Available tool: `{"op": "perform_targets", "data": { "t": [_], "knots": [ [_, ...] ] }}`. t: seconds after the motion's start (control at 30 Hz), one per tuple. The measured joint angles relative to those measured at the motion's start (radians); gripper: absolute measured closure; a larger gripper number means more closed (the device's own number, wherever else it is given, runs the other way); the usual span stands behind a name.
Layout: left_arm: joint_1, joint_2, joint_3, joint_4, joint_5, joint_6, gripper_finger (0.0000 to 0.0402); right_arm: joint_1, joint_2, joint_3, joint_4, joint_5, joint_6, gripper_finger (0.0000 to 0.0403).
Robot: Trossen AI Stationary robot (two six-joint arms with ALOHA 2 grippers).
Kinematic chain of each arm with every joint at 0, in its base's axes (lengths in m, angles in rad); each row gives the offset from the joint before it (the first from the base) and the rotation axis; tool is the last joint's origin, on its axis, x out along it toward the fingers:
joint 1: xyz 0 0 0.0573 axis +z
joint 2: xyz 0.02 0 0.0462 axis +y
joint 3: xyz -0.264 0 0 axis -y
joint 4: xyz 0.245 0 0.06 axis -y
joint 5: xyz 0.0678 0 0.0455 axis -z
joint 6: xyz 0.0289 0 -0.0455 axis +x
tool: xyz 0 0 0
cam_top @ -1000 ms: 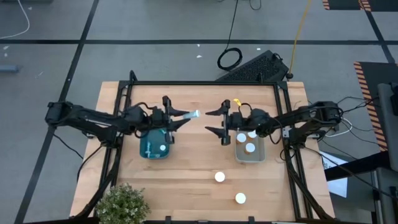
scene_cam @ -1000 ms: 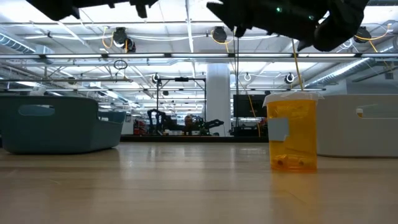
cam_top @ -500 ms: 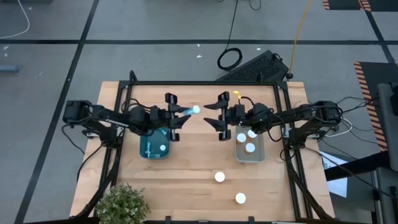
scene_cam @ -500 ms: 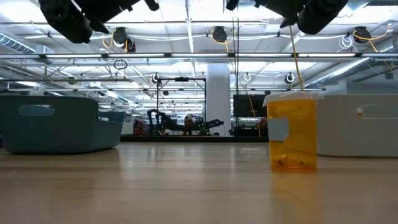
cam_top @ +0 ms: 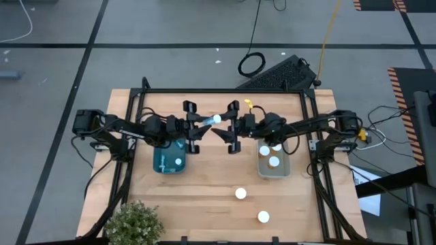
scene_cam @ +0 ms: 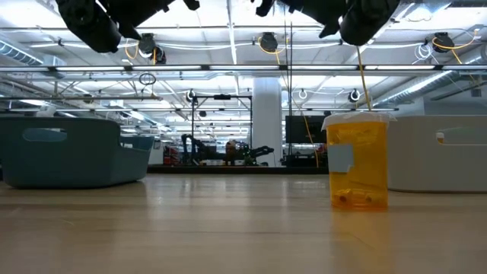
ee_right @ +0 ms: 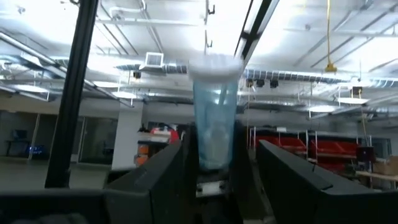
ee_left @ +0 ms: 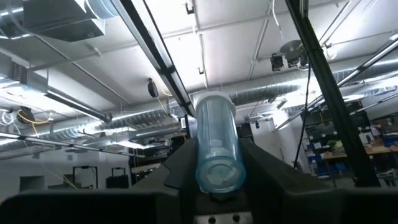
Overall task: Pick and place medicine bottles into bin by pill shape (circle, oval)
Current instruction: Adjust the blue pill bottle
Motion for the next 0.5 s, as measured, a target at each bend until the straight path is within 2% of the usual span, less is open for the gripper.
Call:
{"op": "perform_targets", "data": {
  "t": [0.23,0.5],
  "knots": [
    [0.000,0.000,0.000,0.002,0.000,0.007,0.0293,-0.002,-0.003,0.001,-0.004,-0.051,-0.021,0.0207],
    [0.000,-0.001,0.000,-0.024,0.006,-0.002,0.0293,-0.002,-0.004,0.001,-0.007,-0.052,-0.036,0.0207]
  ]
}}
